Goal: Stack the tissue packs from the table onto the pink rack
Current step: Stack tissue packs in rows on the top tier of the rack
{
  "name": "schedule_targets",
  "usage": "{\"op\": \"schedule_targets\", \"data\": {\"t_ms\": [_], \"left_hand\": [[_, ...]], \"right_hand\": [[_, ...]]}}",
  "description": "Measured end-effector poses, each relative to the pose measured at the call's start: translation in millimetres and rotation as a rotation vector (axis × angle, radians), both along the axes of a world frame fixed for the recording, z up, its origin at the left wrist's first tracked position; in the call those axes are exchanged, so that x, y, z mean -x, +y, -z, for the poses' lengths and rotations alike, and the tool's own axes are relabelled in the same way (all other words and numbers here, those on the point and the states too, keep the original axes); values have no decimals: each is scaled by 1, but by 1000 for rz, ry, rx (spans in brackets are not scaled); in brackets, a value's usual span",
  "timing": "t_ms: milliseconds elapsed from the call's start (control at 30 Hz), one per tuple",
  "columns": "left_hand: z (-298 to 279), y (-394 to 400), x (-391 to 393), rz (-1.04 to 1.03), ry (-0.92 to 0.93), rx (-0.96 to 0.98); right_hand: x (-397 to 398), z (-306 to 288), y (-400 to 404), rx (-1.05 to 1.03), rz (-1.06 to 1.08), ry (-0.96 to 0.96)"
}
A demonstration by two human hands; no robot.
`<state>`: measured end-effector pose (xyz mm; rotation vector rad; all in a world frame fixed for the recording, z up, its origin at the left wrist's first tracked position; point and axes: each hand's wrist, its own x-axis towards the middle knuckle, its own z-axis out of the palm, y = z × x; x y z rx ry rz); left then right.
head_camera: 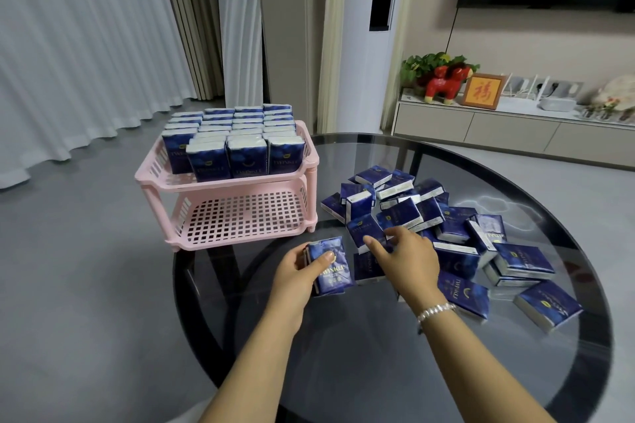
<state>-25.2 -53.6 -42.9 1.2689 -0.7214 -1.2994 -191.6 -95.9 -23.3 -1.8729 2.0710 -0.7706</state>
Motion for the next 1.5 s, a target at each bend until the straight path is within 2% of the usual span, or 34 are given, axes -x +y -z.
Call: {"op": "schedule_targets", "data": {"t_ms": [67,133,267,367,467,567,667,767,933,1100,1167,1233,1433,1500], "left_hand": [[1,0,-1,-6,-3,-2],[1,1,-2,-10,-1,-5],[3,1,-4,-26,-4,-3],[4,1,-6,-53,10,6],[3,1,-7,-84,39,23],[3,3,-7,-120,10,48],[0,4,-4,-157,-40,74],[-5,5,-4,-147,-114,95],[-15,15,-20,11,-143,161],[-21,31,-61,136,-138,180],[-20,38,-78,198,-173,152],[-19,45,-92,230,-226,109],[-10,60,-114,332,-659,4],[-9,63,-113,346,-754,-12]], "right_hand": [[-8,-3,-6,-62,39,69],[-12,-2,-13,-107,70,31],[-14,-1,-16,-101,86,-193],[-15,-2,-8,13,70,-348],[-18,-3,10,69,-40,-624],[-26,-7,33,-5,-204,-975],[-36,-9,51,-89,-282,-1107],[-46,-5,57,-110,-321,-1015],[-59,-13,59,-143,-402,-918],[-69,-15,41,-494,-591,-1163],[-73,-16,34,-575,-669,-1183],[-77,-17,31,-582,-765,-1049],[-89,-9,29,-550,-914,-672],[-89,-6,28,-542,-918,-610]]}}
